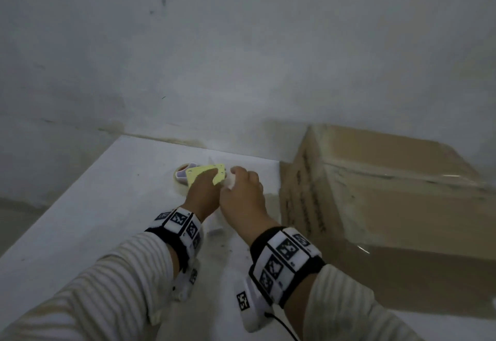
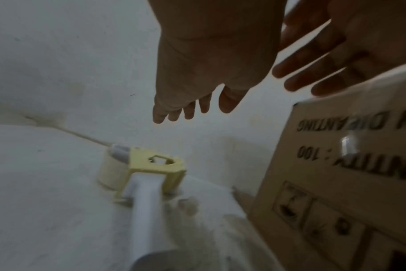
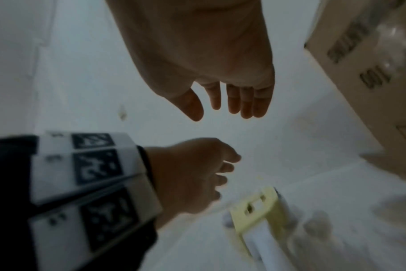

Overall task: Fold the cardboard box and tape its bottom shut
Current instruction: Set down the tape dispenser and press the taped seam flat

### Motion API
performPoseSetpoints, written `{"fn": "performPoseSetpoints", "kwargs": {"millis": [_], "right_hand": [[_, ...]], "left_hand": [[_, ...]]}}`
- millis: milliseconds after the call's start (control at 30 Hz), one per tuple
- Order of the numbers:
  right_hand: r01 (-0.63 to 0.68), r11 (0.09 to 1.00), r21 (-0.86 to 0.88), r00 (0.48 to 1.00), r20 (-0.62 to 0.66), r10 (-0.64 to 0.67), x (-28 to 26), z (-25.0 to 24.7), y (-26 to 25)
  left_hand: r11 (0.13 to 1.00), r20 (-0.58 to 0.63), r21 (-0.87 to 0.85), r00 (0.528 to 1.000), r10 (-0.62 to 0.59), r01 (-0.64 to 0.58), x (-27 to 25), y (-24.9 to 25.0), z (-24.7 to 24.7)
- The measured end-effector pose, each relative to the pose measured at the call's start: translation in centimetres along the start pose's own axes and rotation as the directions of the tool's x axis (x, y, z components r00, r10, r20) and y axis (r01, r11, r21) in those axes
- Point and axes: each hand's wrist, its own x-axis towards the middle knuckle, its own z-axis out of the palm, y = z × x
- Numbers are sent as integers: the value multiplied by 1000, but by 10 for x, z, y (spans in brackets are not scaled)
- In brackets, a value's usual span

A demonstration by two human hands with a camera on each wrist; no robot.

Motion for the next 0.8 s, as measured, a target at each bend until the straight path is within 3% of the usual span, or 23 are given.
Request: {"fn": "performPoseSetpoints", "kwargs": {"millis": [67,167,333,467,633,800], "right_hand": [[69,997,44,996,-61,-66,-24,-42,-2],[142,989,32,985,-99,-138,-49,-104,9],[145,952,-270,989,19,-145,-76,-175,66],[303,872,-384,951,177,-253,-93,-180,115],[378,687,-621,920,168,-355,-99,-165,132],[387,688,-614,911,140,-388,-100,-161,134]], "left_hand": [[991,21,-118,998,59,-56,-20,35,16],[988,0,-50,990,144,-143,-49,85,43],[945,38,-284,984,176,-159,-101,142,86],[901,153,-425,973,172,-92,-130,156,110],[842,149,-536,975,166,-62,-146,151,119],[823,100,-551,968,231,-139,-168,131,135]]}}
